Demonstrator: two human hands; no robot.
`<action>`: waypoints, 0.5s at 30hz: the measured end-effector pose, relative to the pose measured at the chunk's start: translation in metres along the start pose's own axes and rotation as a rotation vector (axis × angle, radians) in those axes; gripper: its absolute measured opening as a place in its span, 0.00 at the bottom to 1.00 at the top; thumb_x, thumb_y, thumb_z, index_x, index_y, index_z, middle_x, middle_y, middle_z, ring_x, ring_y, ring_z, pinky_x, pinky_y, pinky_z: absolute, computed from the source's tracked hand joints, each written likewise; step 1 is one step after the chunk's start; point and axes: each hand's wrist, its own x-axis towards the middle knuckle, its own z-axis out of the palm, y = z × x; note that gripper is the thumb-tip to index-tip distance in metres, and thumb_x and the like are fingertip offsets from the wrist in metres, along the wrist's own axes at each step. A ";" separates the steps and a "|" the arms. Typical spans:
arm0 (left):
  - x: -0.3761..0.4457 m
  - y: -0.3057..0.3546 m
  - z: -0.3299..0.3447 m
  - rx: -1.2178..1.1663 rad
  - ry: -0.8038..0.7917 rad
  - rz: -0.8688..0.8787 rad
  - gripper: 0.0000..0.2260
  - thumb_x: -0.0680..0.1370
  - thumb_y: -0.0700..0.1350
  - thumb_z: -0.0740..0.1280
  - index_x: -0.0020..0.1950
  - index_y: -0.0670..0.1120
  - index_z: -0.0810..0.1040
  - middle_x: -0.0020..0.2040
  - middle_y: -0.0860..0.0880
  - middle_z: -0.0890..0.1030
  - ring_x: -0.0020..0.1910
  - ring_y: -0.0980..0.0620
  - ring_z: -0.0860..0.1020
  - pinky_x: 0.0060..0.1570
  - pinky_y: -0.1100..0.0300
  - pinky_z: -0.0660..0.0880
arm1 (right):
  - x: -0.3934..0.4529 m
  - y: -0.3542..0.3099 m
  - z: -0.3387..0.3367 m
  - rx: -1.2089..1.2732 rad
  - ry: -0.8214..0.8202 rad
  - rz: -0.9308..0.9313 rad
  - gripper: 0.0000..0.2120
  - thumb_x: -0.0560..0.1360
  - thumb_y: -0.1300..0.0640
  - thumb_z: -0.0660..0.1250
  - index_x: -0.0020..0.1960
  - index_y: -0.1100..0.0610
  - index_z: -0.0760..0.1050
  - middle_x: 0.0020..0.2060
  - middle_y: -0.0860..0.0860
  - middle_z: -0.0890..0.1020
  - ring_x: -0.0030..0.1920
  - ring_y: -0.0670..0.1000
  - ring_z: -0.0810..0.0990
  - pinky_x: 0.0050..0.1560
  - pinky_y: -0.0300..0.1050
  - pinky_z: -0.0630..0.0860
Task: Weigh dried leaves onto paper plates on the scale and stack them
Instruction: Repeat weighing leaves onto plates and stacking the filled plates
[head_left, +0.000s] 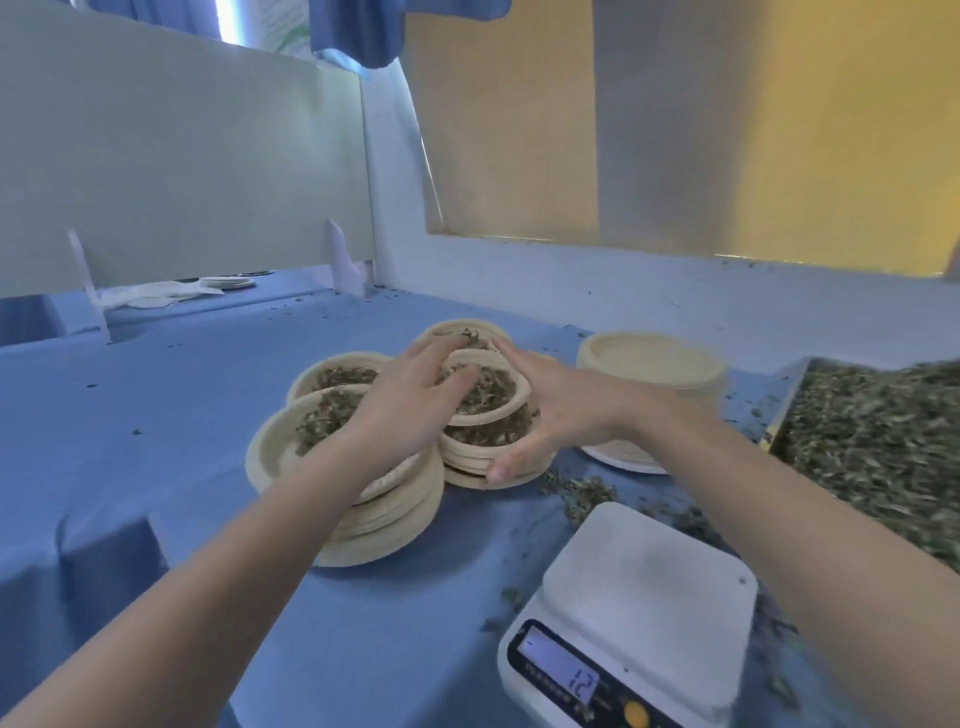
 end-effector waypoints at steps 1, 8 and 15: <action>0.006 0.011 0.014 -0.009 -0.031 0.009 0.20 0.80 0.50 0.60 0.72 0.53 0.67 0.71 0.52 0.68 0.68 0.54 0.66 0.58 0.67 0.59 | -0.008 0.010 -0.006 -0.001 0.019 0.020 0.63 0.59 0.38 0.77 0.77 0.49 0.36 0.77 0.47 0.48 0.76 0.47 0.48 0.74 0.43 0.49; 0.065 0.073 0.101 -0.090 -0.224 -0.086 0.25 0.79 0.47 0.63 0.74 0.46 0.62 0.72 0.46 0.66 0.68 0.47 0.67 0.58 0.57 0.67 | -0.051 0.101 -0.054 -0.131 0.165 0.253 0.39 0.75 0.35 0.55 0.78 0.55 0.49 0.77 0.50 0.54 0.75 0.51 0.54 0.72 0.47 0.53; 0.127 0.083 0.155 0.045 -0.270 -0.304 0.08 0.77 0.42 0.63 0.51 0.37 0.71 0.49 0.44 0.72 0.46 0.47 0.73 0.39 0.58 0.66 | -0.035 0.166 -0.068 -0.143 0.169 0.608 0.28 0.81 0.43 0.50 0.68 0.64 0.67 0.66 0.58 0.72 0.65 0.57 0.70 0.57 0.46 0.66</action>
